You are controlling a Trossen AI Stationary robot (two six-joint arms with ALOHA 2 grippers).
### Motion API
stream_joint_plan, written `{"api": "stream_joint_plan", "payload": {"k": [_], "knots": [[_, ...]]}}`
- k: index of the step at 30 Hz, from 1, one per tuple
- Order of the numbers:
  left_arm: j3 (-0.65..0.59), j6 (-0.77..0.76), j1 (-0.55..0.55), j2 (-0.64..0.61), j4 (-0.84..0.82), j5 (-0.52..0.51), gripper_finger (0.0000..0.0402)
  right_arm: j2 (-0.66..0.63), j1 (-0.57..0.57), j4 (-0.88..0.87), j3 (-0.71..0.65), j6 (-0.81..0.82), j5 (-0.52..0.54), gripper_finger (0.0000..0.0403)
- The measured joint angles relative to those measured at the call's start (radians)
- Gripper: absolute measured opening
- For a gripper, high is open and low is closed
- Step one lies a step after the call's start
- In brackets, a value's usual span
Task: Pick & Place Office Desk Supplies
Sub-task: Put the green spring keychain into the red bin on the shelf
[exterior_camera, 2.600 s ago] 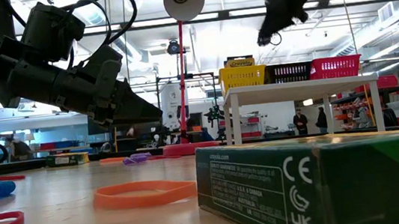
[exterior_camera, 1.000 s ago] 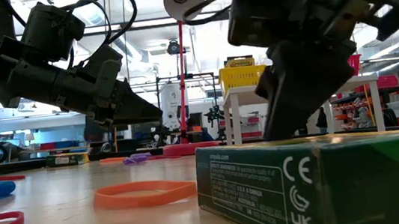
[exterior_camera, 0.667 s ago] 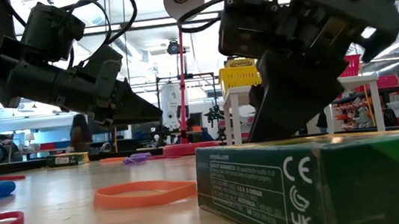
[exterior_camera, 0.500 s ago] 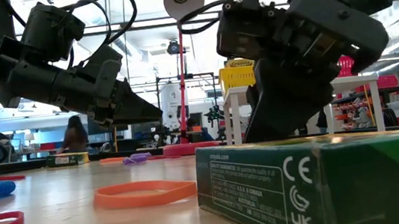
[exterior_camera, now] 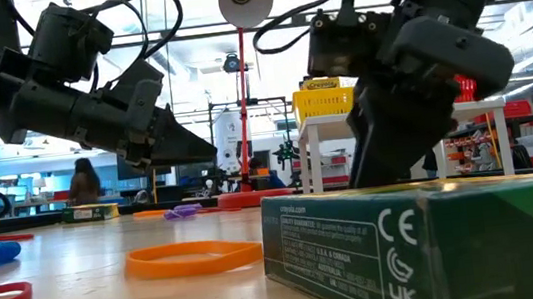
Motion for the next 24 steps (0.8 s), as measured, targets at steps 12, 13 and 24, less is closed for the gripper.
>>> {"api": "stream_joint_plan", "payload": {"k": [12, 13, 24], "knots": [[0.001, 0.000, 0.000, 0.000, -0.004, 0.007, 0.0126, 0.027, -0.001, -0.009, 0.001, 0.001, 0.082, 0.0148], [0.000, 0.000, 0.000, 0.000, -0.006, 0.007, 0.0126, 0.027, -0.001, -0.010, 0.001, -0.007, 0.094, 0.0134], [0.001, 0.000, 0.000, 0.000, -0.003, 0.007, 0.0126, -0.116, 0.007, -0.043, 0.000, -0.026, 0.138, 0.0031]]}}
